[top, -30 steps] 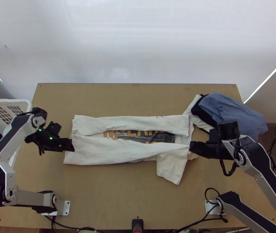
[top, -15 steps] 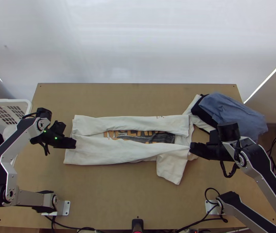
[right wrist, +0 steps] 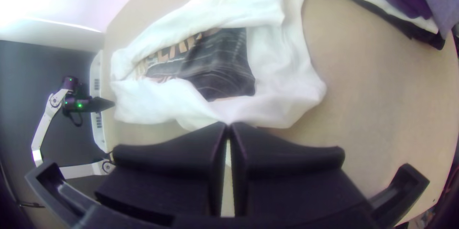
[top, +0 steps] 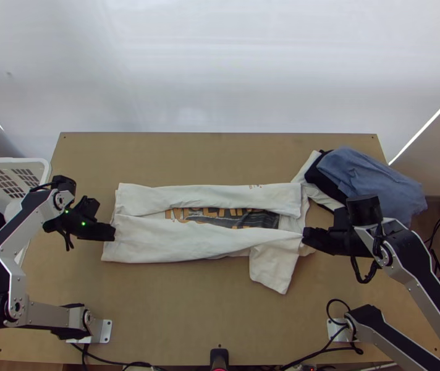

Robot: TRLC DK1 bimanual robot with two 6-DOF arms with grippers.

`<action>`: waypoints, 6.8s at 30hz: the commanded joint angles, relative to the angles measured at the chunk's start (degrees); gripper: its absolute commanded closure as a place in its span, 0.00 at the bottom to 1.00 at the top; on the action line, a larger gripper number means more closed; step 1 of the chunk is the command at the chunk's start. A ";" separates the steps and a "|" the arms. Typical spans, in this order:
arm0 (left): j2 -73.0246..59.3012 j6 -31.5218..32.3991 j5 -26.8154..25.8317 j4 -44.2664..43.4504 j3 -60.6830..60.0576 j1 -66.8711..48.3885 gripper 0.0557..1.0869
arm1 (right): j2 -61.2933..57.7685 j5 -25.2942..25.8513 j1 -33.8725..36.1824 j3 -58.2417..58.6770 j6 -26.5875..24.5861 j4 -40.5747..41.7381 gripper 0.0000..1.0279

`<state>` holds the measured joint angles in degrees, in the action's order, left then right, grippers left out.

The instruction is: Fold the t-shirt

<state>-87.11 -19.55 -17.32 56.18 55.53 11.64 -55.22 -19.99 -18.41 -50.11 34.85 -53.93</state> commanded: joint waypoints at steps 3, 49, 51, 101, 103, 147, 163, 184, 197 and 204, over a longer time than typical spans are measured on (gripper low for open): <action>-0.43 0.22 0.10 -0.11 -0.68 -0.48 0.59 | 0.03 -0.05 -0.04 -0.08 0.04 -0.03 0.97; 12.84 24.12 -19.68 -0.46 13.29 6.91 0.97 | -0.41 -0.14 1.01 -2.01 1.54 0.32 0.97; 15.74 25.53 -21.79 -0.37 12.15 6.20 0.97 | -0.41 -0.14 1.80 -2.45 1.45 0.23 0.97; 15.39 8.04 -24.16 5.69 -4.81 15.70 0.97 | 26.04 7.07 -1.98 5.28 2.06 -6.62 0.97; 14.51 8.21 -24.25 5.16 -4.81 15.78 0.97 | 24.46 7.07 -1.89 4.84 2.15 -4.87 0.97; -7.02 23.15 -15.90 -9.60 14.08 -0.74 0.97 | -26.25 4.52 9.89 -6.49 7.95 22.91 0.97; -10.36 23.51 -12.12 -10.22 15.40 1.98 0.97 | -27.66 15.51 7.69 -5.26 8.39 33.72 0.97; -11.85 25.97 -6.50 -11.71 15.49 -0.83 0.97 | -35.66 28.69 1.19 -5.09 8.39 42.07 0.97; -9.13 25.09 -5.71 -14.61 13.55 3.65 0.48 | -29.33 29.39 0.66 -7.29 8.83 40.31 0.15; -5.88 26.93 -5.79 -16.11 13.91 7.17 0.04 | -24.23 28.95 -4.35 -14.49 9.71 34.68 0.06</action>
<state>-95.44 6.50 -23.27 40.97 69.54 15.92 -83.02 9.26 -18.39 -59.27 43.97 -14.83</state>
